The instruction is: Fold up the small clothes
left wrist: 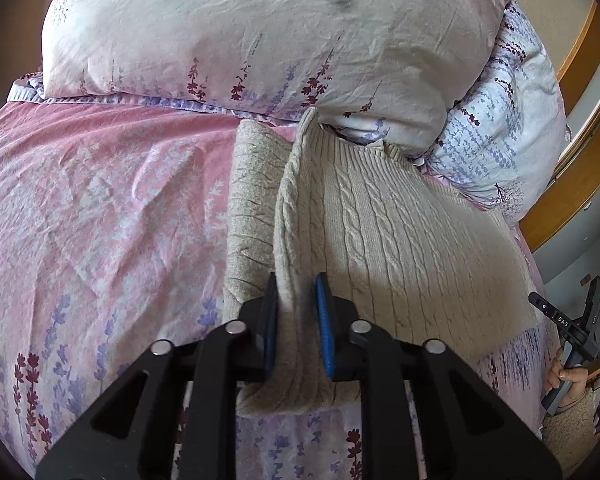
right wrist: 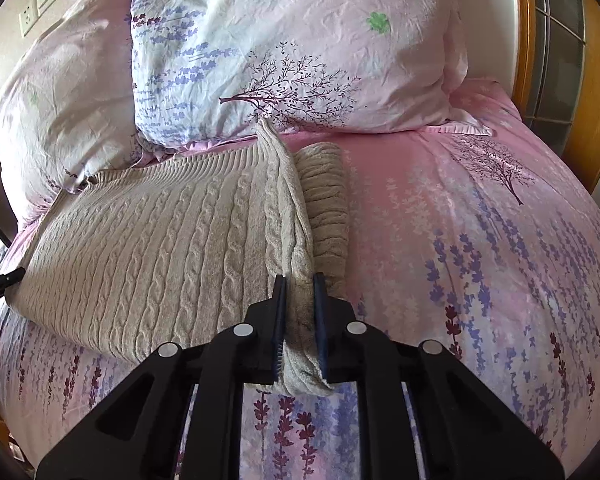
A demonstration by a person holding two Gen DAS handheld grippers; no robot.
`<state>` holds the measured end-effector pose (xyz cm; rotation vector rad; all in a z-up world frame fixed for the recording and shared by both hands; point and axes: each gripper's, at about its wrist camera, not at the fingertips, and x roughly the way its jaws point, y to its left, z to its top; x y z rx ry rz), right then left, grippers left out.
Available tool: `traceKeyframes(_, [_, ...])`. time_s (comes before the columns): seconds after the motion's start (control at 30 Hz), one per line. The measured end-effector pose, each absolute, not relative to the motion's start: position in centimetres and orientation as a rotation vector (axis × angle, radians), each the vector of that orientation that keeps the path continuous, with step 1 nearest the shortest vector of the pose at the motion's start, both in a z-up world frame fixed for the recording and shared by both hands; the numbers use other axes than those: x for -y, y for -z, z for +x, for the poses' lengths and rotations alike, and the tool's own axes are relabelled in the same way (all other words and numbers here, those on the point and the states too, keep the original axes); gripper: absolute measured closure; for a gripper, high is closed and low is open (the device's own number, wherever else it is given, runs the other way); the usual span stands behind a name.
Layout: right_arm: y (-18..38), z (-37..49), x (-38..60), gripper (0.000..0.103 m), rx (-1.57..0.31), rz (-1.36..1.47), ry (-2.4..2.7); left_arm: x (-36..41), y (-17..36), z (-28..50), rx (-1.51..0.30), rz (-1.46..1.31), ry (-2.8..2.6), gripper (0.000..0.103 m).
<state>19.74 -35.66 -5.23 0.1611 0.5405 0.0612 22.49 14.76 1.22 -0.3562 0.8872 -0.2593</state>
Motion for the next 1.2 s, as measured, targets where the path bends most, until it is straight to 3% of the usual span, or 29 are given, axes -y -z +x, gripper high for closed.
traceKeyframes(0.33, [2.7,16.5,36.7,0.093,-0.438,0.267,-0.119,-17.0,-3.3,20.9,-0.828,-0.453,0.321,0.096])
traceKeyframes(0.9, [7.4,18.0,37.2,0.093,-0.585,0.286,-0.034,-17.2,-0.7,21.2,-0.893,-0.430,0.316,0.095])
traceKeyframes(0.97, [7.1,18.1,37.0,0.092,-0.591,0.259,-0.020,-17.1,-0.9,21.1,-0.896,-0.421,0.314,0.091])
traceKeyframes(1.03, [6.4,17.7,36.7,0.088,-0.572,0.248,-0.018,-17.2,-1.4,20.8,-0.886,-0.426,0.314,0.091])
traceKeyframes(1.07, [5.9,17.3,36.7,0.086,-0.553,0.244,-0.019,-17.3,-1.8,20.7,-0.871,-0.421,0.306,0.086])
traceKeyframes(1.13, [4.9,16.7,36.2,0.073,-0.505,0.232,-0.028,-17.1,-3.1,20.2,-0.817,-0.387,0.277,0.075])
traceKeyframes(1.2, [4.2,16.6,35.4,0.067,-0.483,0.214,-0.047,-16.2,-4.2,19.7,-0.769,-0.343,0.274,0.071])
